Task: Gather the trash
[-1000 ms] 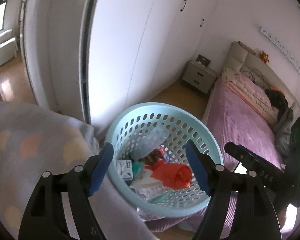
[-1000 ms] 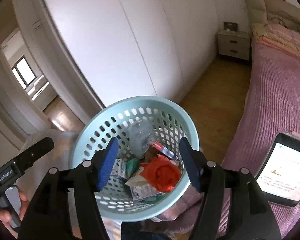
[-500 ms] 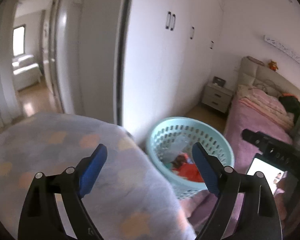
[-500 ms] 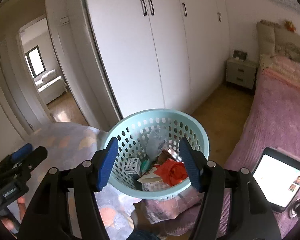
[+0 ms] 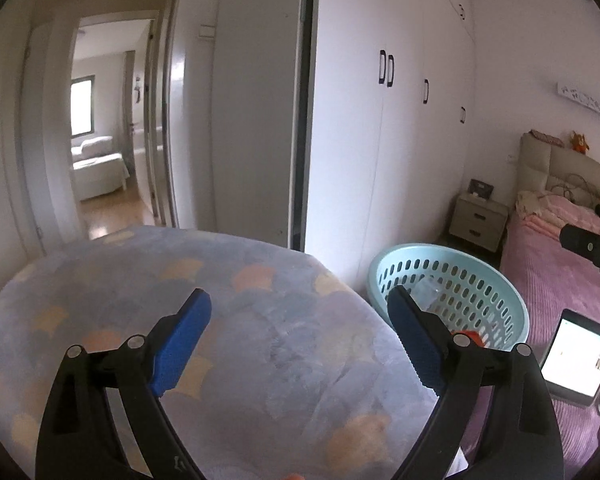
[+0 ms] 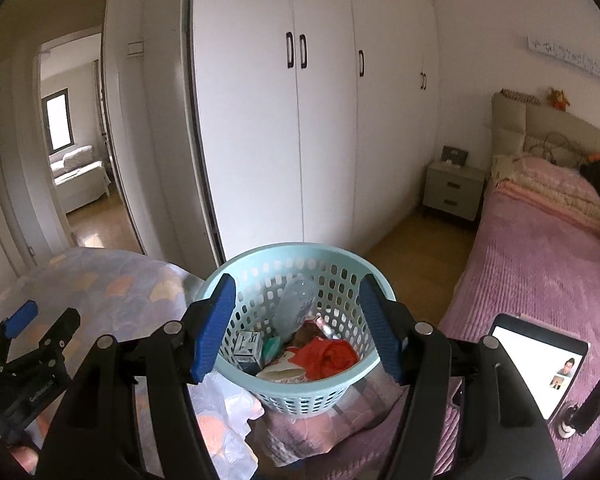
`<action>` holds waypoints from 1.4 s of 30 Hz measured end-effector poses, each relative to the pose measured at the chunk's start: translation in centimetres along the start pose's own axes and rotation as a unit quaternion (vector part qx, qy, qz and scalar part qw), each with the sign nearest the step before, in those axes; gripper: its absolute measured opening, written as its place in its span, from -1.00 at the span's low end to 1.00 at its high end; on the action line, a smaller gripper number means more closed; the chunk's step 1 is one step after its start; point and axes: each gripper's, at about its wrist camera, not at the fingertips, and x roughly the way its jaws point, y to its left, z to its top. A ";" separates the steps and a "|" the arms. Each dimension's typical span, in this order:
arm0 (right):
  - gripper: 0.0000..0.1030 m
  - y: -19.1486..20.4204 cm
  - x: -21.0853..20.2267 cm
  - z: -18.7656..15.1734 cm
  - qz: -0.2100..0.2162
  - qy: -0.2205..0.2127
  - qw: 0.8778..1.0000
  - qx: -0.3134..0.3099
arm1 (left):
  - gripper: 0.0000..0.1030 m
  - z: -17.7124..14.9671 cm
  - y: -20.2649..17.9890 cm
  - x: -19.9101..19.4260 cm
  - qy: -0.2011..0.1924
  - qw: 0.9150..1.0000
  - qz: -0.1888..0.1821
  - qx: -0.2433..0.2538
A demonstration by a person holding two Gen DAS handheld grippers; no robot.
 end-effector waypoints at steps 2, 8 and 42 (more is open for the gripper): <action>0.18 0.3 -0.1 -0.1 -0.004 -0.004 1.000 -0.005 | 0.70 -0.3 -0.1 0.0 0.005 1.000 -0.004 0.000; 0.18 0.6 -0.2 -0.6 -0.011 -0.012 1.000 -0.003 | 0.70 -0.8 0.4 -0.1 0.012 1.000 -0.016 -0.010; 0.19 0.9 -0.9 -2.7 -0.025 -0.015 1.000 0.006 | 0.76 -0.6 0.5 -0.4 0.004 1.000 -0.028 -0.012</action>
